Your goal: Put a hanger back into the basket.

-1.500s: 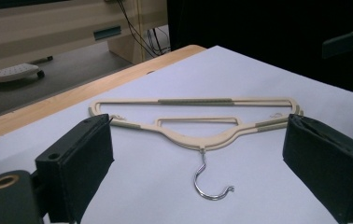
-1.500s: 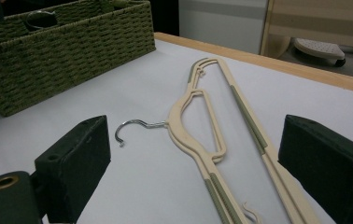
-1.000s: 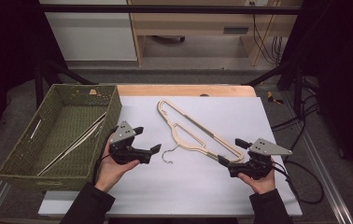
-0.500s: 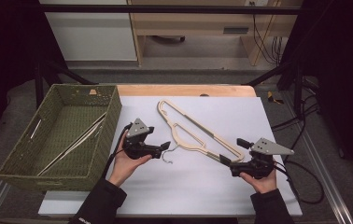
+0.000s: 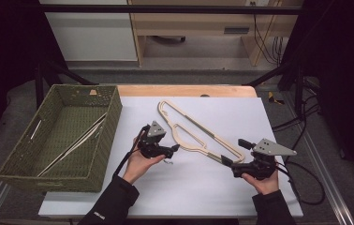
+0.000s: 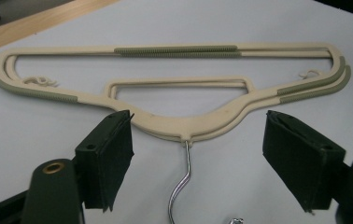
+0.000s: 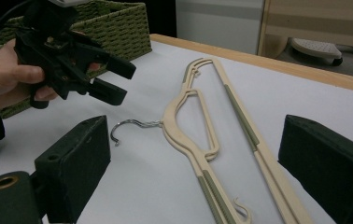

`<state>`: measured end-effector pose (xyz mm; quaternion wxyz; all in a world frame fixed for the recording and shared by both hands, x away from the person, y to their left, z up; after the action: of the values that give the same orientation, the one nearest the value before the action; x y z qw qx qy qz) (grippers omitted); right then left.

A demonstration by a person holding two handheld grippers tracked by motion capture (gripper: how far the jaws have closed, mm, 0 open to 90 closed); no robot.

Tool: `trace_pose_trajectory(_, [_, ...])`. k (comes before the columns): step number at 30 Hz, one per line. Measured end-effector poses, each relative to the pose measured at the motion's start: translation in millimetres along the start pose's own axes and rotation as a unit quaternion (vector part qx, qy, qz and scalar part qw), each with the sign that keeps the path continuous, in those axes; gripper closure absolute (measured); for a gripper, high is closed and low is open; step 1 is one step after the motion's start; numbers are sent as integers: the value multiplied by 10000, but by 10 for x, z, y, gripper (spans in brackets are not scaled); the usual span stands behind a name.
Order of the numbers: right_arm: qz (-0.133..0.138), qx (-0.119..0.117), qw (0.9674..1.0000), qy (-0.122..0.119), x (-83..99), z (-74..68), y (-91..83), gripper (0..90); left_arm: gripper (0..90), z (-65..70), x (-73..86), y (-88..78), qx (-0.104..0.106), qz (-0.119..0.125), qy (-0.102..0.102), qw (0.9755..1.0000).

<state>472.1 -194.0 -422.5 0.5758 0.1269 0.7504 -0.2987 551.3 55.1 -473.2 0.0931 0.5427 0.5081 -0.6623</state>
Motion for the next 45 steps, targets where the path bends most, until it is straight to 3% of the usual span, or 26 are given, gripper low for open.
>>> trace_pose_trajectory(4, [-23,-20,10000,-5,11,-5,19,96,304,23,65,109,-22,-196,93,9998])
trace_pose_trajectory(13, [-41,-56,10000,25,18,-5,30,98,468,41,184,328,28,-492,52,9988])
trace_pose_trajectory(15, [-44,-51,10000,33,21,-1,30,98,505,43,213,365,32,-571,149,9982])
trace_pose_trajectory(24, [-48,-66,10000,34,32,4,48,100,671,47,292,476,86,-776,104,9969])
trace_pose_trajectory(27, [-66,-82,9999,11,37,4,52,100,730,51,298,484,153,-755,80,9970])
trace_pose_trajectory(31, [-68,-93,9999,27,38,0,57,101,774,55,301,483,25,-771,230,9968])
trace_pose_trajectory(39, [-95,-105,9999,30,45,-3,81,101,871,66,299,480,127,-903,4,9958])
trace_pose_trajectory(45, [-119,-115,9999,18,42,2,105,101,884,63,290,465,162,-1021,-4,9946])
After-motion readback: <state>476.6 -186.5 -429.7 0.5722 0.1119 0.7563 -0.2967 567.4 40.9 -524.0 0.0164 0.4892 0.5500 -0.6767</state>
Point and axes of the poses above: each handheld gripper's, and its own axes: y roughly forward along the jaws, x roughly out of its underside, z roughly to its right, the point moved 7 cm from there along y, roughly forward along the jaws, and after that the axes turned 12 degrees about -x, right-handed, at the moved point
